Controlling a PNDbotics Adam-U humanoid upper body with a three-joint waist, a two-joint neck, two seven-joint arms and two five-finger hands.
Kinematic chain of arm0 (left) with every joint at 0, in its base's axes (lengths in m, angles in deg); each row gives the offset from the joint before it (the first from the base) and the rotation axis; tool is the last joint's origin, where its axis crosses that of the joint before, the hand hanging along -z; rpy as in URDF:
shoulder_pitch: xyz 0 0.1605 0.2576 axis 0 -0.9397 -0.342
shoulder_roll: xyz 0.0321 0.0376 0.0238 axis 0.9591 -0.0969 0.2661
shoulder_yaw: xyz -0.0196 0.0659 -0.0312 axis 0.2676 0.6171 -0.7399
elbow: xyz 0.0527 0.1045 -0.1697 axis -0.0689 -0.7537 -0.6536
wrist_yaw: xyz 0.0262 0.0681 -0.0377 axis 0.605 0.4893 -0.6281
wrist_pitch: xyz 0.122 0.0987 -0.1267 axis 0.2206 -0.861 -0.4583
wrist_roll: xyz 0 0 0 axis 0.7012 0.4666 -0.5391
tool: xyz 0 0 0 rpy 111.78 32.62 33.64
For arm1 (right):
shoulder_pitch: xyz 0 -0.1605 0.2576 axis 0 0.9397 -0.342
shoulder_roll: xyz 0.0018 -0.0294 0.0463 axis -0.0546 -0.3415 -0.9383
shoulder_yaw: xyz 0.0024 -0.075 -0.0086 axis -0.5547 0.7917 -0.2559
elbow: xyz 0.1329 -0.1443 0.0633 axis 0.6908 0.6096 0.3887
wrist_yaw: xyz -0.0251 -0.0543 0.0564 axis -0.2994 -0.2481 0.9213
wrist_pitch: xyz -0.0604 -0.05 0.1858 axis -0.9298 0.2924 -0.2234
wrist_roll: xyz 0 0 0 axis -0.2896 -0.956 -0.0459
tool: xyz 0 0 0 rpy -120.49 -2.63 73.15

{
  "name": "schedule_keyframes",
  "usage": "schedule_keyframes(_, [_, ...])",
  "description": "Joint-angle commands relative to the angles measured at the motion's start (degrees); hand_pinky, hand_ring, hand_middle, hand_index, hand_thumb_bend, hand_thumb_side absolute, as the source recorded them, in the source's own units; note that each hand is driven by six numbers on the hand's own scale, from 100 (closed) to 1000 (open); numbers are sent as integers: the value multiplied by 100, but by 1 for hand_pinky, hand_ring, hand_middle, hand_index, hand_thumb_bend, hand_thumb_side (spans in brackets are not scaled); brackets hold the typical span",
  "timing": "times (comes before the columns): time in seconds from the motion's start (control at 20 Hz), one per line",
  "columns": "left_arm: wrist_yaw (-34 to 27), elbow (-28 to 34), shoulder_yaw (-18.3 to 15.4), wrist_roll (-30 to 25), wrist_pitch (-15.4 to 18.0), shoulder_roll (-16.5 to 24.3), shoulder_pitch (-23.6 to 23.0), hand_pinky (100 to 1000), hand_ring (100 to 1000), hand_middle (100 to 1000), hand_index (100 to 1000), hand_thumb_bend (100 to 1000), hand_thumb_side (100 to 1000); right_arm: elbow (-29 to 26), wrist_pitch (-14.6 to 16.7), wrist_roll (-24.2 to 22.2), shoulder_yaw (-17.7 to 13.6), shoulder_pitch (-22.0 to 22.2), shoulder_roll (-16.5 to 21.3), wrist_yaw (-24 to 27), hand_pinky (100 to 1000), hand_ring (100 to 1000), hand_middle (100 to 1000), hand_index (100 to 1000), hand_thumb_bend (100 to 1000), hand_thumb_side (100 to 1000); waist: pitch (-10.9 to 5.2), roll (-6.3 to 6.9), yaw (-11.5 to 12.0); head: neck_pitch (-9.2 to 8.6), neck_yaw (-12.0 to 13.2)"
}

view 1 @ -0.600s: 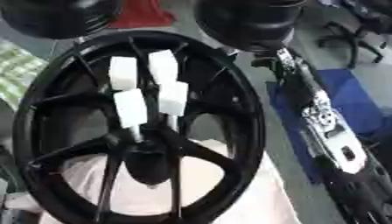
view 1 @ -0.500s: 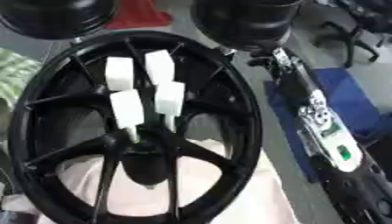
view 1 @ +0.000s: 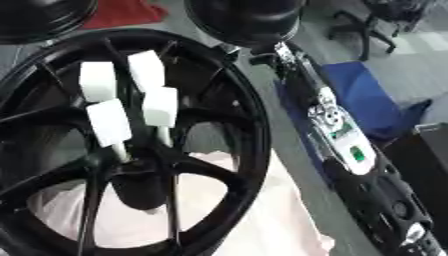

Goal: Pull the pin out of the wheel hub.

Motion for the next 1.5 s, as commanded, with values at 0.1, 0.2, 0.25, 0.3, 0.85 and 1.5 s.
schedule_keyframes(0.1, [14, 109, -119, 100, 52, 29, -1, 772, 599, 620, 781, 421, 654, -136, 27, 27, -21, -61, 196, 26, 1000, 723, 672, 813, 100, 768, -120, 27, 4, 15, 173])
schedule_keyframes(0.2, [32, 109, -150, 131, 71, 27, -27, 772, 599, 621, 781, 421, 654, -208, 51, 36, -3, -81, 298, 57, 1000, 724, 672, 814, 100, 763, -125, 22, 7, 34, 230])
schedule_keyframes(0.25, [39, 109, -162, 144, 77, 23, -40, 772, 599, 621, 781, 421, 654, -255, 66, 33, 14, -93, 365, 81, 1000, 724, 673, 814, 100, 756, -127, 18, 12, 44, 254])
schedule_keyframes(0.3, [45, 109, -172, 155, 80, 19, -50, 772, 599, 621, 781, 420, 654, -305, 78, 23, 35, -103, 441, 108, 1000, 725, 674, 814, 100, 752, -130, 14, 17, 49, 276])
schedule_keyframes(0.85, [90, 109, -200, 175, 88, 55, -97, 780, 602, 625, 782, 413, 658, -582, 597, -203, 165, -335, 1743, 520, 990, 729, 675, 812, 100, 700, -166, -76, 42, 11, 351])
schedule_keyframes(1.5, [119, 109, -187, 117, 88, 78, -87, 783, 604, 628, 783, 405, 662, -583, 1543, -1693, 619, -792, 3272, 276, 938, 739, 679, 804, 100, 573, -137, -99, 82, 4, 316])
